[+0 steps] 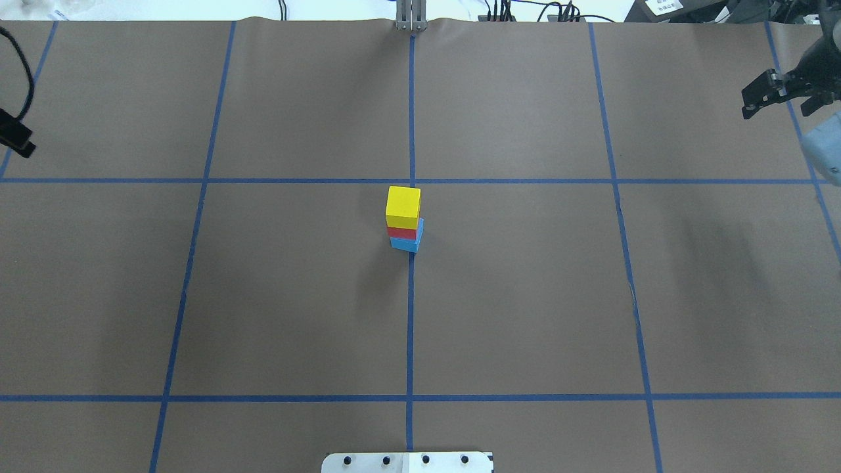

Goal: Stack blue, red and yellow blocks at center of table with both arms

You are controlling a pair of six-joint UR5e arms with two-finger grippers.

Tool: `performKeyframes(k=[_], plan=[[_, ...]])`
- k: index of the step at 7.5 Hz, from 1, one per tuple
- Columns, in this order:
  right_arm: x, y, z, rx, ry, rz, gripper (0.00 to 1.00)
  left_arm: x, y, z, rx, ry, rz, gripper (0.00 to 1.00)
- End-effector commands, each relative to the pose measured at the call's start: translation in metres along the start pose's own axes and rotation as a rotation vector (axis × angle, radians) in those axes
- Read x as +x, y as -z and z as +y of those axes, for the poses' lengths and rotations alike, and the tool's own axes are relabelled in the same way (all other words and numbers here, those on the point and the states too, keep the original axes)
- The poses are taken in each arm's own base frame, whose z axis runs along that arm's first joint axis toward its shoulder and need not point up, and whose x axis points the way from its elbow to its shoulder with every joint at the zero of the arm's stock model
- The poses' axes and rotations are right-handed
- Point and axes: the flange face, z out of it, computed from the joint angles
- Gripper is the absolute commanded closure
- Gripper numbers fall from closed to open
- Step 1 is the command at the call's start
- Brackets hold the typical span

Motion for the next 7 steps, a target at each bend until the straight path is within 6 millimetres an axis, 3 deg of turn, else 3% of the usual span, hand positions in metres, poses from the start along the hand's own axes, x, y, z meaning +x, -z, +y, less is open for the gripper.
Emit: performKeyframes(k=[1,2,3,5,7], plan=[[0.094,-0.006,0.048,-0.012,0.075,-0.096,0.01,-0.141,-0.036,0.039,-0.035,-0.089,-0.025,0.00],[0.132,-0.002,0.053,-0.021,0.038,-0.140,0.00,-0.185,-0.047,0.052,-0.014,-0.042,-0.024,0.00],[0.164,-0.002,0.056,-0.021,-0.004,-0.139,0.01,-0.214,-0.053,0.061,0.017,-0.021,-0.029,0.00],[0.191,-0.009,0.080,-0.038,-0.035,-0.137,0.01,-0.230,-0.070,0.068,0.018,-0.016,-0.030,0.00],[0.212,-0.002,0.101,-0.034,-0.084,-0.174,0.01,-0.230,-0.073,0.078,0.015,0.005,-0.027,0.00]])
